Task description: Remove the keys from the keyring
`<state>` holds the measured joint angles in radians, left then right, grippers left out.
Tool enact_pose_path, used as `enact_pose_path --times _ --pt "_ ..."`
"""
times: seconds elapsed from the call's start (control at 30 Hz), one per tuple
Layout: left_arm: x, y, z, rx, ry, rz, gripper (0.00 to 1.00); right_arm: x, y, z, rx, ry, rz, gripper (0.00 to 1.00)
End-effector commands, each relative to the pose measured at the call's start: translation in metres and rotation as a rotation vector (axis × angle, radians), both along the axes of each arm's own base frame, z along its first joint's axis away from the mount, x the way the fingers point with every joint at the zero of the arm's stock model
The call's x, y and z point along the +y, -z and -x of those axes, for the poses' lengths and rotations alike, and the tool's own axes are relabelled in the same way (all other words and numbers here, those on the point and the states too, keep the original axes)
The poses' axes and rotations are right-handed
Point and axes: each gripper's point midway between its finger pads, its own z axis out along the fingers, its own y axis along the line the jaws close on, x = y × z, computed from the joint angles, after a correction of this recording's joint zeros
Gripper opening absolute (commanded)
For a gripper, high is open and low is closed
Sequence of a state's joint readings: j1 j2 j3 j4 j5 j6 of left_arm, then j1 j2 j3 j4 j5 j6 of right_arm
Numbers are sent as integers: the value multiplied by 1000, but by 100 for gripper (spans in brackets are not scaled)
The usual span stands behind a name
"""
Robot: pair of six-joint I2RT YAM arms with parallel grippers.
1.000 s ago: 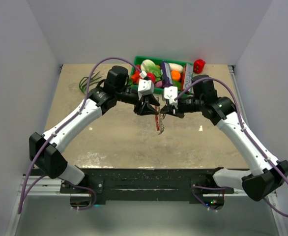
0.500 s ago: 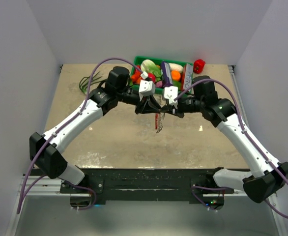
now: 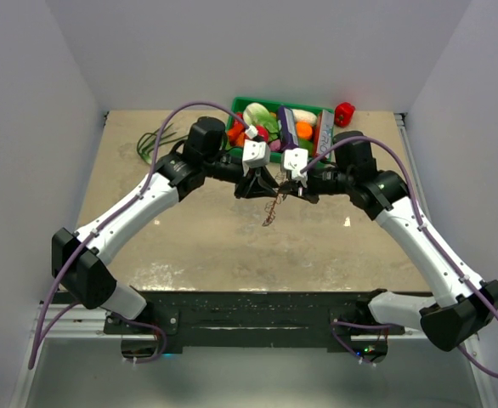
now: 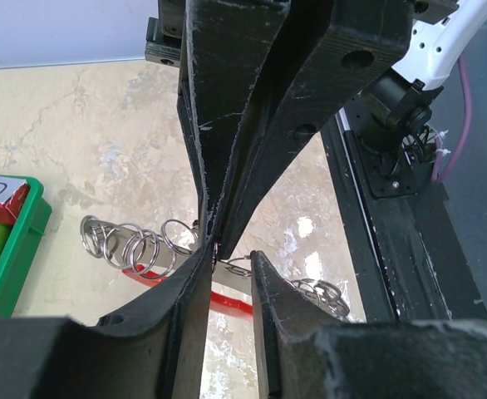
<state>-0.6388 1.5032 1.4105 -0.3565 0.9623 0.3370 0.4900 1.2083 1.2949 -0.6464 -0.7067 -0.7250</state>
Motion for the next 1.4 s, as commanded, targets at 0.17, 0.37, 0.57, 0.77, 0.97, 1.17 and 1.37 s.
enact_pose_path --times 0.17,0.37,0.57,0.77,0.97,1.17,1.37 --pt "-2 -3 1 -30 -1 9 33 6 -33 6 -90 -37 -82 0" --pt "-2 -1 -3 -35 -20 2 38 5 -38 10 -104 -47 -94 0" --pt "-1 0 -5 -42 -32 -3 27 5 -39 11 -105 -52 -97 0" --pt "-3 0 -8 -35 -41 -2 26 7 -44 18 -102 -79 -114 0" --pt "-2 -2 -10 -46 -57 -5 37 5 -44 21 -112 -86 -107 0" --pt "-2 -4 -11 -45 -62 -2 29 5 -45 20 -111 -86 -108 0" --pt "-2 -15 -4 -49 -38 21 31 4 -36 14 -105 -65 -85 0"
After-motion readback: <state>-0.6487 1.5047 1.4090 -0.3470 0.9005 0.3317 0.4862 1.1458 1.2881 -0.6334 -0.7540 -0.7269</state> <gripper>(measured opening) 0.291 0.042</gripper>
